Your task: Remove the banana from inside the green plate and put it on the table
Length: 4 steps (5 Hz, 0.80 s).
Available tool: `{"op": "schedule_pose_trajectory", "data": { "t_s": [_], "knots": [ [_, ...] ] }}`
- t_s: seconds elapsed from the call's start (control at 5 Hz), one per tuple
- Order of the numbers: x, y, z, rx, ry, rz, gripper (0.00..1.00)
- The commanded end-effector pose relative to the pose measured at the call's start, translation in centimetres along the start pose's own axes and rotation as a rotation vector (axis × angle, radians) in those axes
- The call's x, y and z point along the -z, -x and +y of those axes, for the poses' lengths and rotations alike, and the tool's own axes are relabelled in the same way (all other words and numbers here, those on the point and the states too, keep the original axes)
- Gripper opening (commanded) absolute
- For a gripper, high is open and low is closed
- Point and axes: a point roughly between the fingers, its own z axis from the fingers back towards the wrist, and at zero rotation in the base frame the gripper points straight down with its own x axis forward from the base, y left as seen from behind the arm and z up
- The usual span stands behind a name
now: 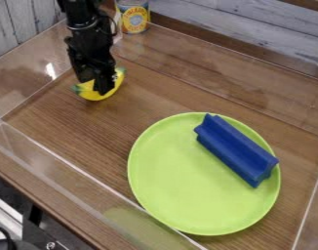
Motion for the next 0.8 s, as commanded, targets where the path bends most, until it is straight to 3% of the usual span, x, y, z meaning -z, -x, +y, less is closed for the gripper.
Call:
{"op": "schedule_pose_trajectory", "data": {
  "t_s": [0.0,0.2,0.4,0.6],
  "knots": [
    [-0.83,0.21,0.43,-0.014,-0.013,-0.020,1.00],
    [-0.86,0.34,0.20,-0.017,-0.002,-0.024,1.00],
    [-0.95,0.56,0.00,-0.023,0.013,-0.024,0.00],
    [-0.89,0.80,-0.05,-0.031,0.024,-0.018,1.00]
  ]
}}
